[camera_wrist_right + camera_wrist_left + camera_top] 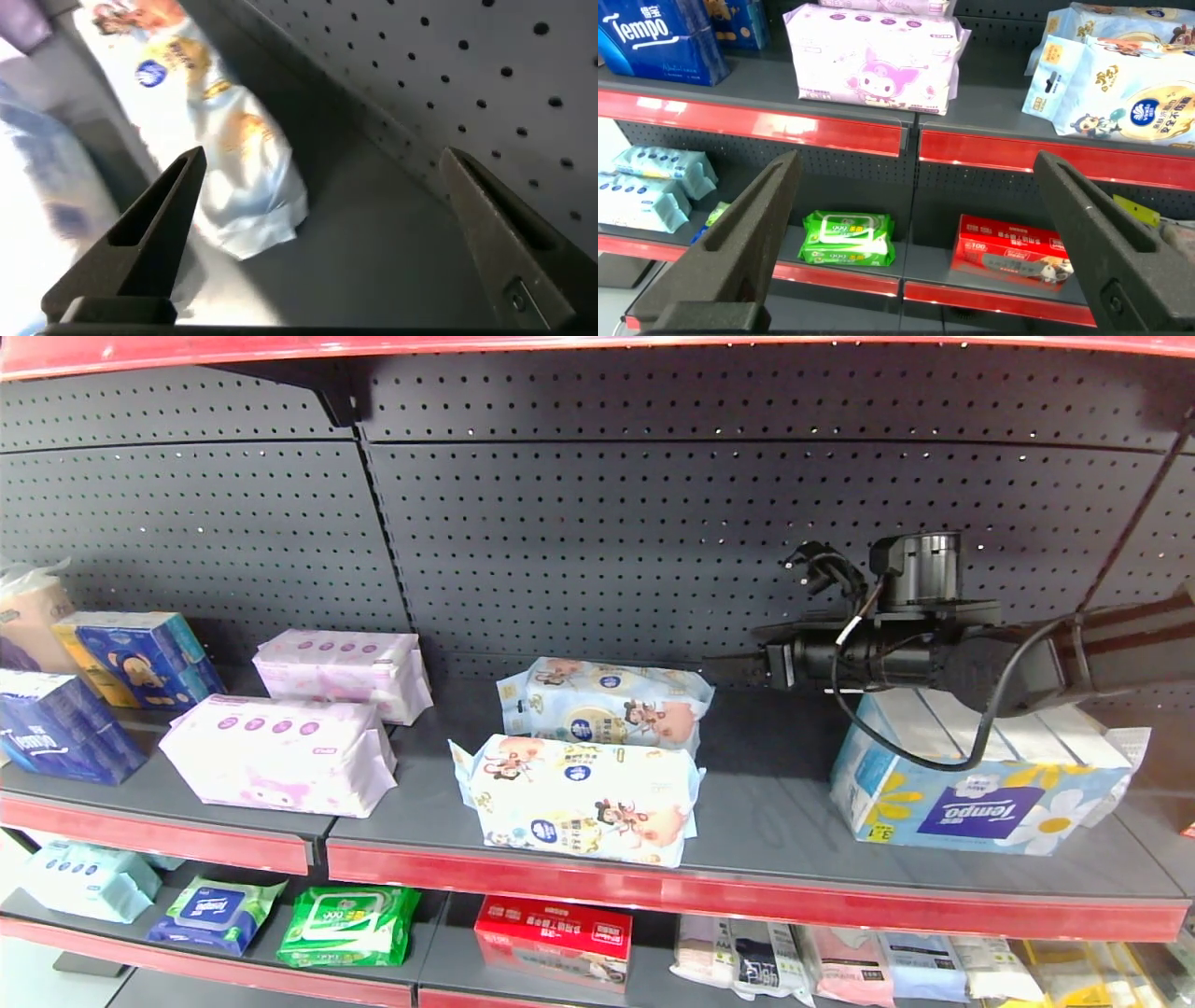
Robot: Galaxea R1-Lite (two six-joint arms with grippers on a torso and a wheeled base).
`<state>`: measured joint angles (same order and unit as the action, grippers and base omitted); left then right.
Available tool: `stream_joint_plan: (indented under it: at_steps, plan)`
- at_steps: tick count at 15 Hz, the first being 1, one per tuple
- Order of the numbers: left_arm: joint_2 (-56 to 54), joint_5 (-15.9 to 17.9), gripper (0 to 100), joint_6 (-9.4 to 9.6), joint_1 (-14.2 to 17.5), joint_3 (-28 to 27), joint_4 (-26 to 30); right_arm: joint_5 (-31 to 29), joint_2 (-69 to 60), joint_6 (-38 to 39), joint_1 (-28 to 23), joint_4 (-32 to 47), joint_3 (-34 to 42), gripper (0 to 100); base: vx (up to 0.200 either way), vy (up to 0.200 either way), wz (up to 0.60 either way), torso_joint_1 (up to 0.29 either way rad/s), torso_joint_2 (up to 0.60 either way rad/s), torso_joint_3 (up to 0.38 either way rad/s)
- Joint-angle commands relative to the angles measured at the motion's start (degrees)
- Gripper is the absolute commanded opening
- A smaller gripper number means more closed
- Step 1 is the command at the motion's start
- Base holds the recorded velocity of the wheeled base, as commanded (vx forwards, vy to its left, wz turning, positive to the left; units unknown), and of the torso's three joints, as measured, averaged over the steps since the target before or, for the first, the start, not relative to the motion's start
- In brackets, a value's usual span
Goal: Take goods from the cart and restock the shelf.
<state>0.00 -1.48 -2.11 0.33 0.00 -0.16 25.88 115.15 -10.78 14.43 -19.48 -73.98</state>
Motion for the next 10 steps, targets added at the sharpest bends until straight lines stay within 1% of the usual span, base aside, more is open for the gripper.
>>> stream_joint_plan:
  at_steps: [1,7,10]
  plan:
    - [0.00,-0.02,100,0.00,0.02,0.00,-0.02,0.05,-3.62,1.37,0.24,-0.73,2.62,100,0.000,0.000,0.00,0.000,0.00,0.000]
    - [0.00,-0.02,100,-0.09,0.02,0.00,-0.02,0.13,-9.16,1.55,0.86,-0.73,7.63,100,0.000,0.000,0.00,0.000,0.00,0.000]
    - [0.00,-0.02,100,0.00,0.02,0.00,-0.02,1.01,-13.73,1.81,1.39,-0.73,12.02,100,0.000,0.000,0.00,0.000,0.00,0.000]
